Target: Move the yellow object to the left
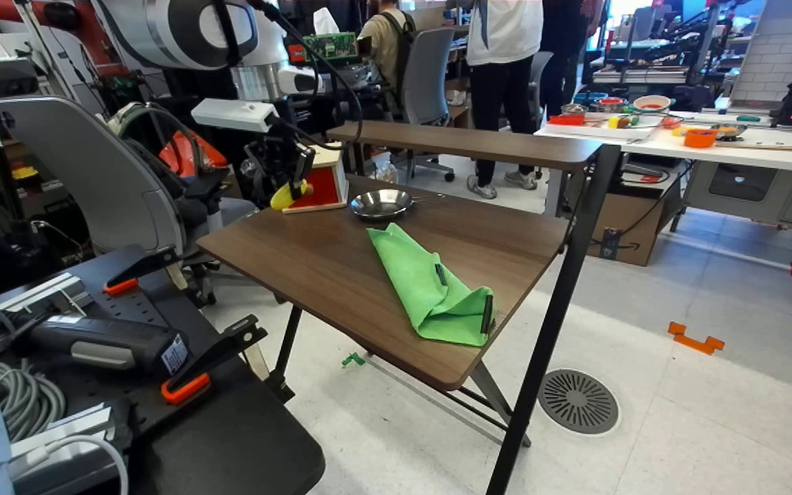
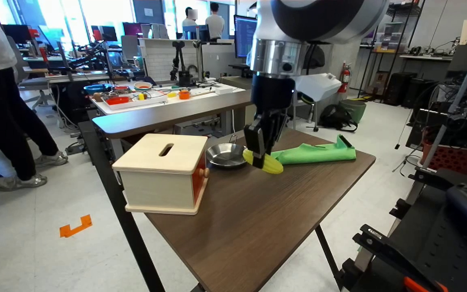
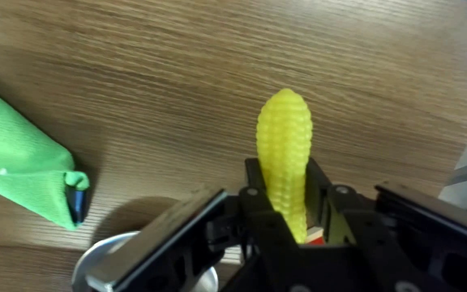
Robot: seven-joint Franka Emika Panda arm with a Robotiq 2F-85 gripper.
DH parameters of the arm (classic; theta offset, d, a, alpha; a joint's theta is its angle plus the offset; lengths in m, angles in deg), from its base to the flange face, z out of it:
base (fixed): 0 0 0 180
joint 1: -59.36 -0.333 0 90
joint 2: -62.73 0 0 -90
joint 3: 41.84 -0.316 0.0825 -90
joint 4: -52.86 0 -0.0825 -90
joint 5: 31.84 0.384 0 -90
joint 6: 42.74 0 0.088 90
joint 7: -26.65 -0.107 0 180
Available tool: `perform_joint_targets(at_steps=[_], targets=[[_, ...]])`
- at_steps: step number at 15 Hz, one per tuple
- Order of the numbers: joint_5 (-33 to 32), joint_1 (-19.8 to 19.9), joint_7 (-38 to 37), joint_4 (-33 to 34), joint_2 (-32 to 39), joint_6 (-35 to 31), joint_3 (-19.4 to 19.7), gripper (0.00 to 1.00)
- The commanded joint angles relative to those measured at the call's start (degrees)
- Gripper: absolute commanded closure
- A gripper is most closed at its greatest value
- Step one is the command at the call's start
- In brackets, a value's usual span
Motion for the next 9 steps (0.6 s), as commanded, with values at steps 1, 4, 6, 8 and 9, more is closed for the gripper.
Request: perform_joint_targets(at_steps=[1,4,6,8,9], targets=[[-1.02,0.70,4.75,0.58,1.08,0.81,-2.63,0.93],[-2.22,1.02,9.06,1.18,2.99,1.35,-3.11,0.93],[-3.48,1.12,11.52,1.80,4.55,1.60,-2.78,0.93],[-4.76,1.52,13.27,2.77,6.47,1.98,-2.60,0.93],[-5.18,1.72,14.01,3.23,7.35,2.17,-2.57,0.93]])
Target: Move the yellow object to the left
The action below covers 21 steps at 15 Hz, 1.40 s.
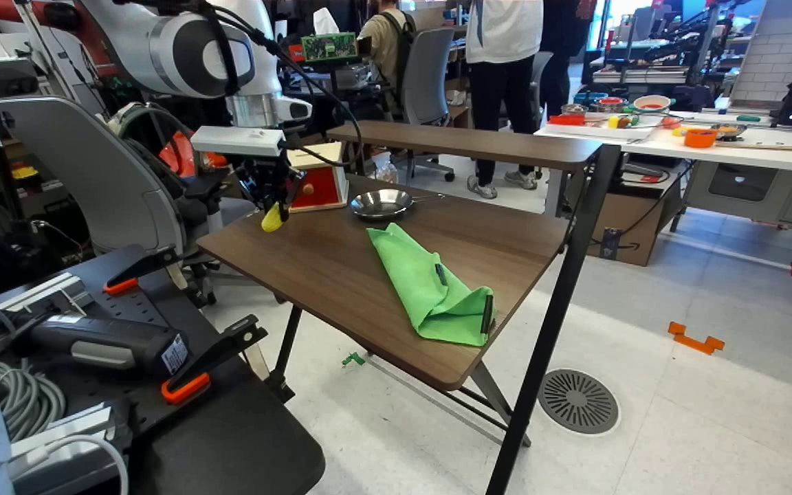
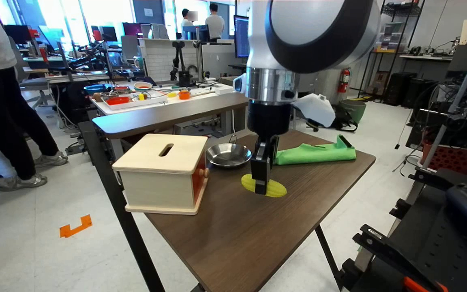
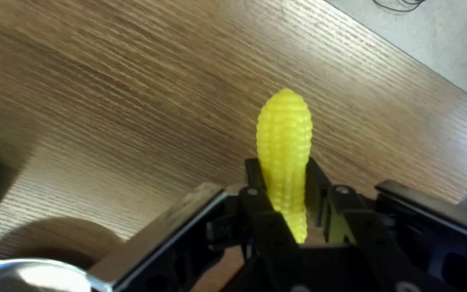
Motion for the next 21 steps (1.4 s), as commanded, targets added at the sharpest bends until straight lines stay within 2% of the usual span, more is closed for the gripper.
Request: perform_joint_targets(at_steps=[1,6,7,9,14,15,18,19,21], targets=[[-2.73,1.67,3.58,3.38,3.92,2.26,-0.47,0.93],[-4.06,2.32,5.23,6.47,7.41,3.79,0.03,0.93],[-4.29,2.22,5.09,6.98,7.72,4.13,0.25,0.47],[-4.72,2.19,4.85,7.72,7.79,5.02,0.41,0.39],[-4.49,2.67,4.41,6.21,3.81,4.56,0.20,0.03],[-4.20,3.11,4.51,5.07,2.12,4.02,-0.04,0.00],[-2.08,5.22,4.80,2.14,-3.67,5.45,-1.16,0.00],[-3.24,3.77,4.50,5.99,1.64,3.82,-0.45,0.00],[-2.97,4.47,4.66,4.40,-1.57,4.99,-0.37,0.00]])
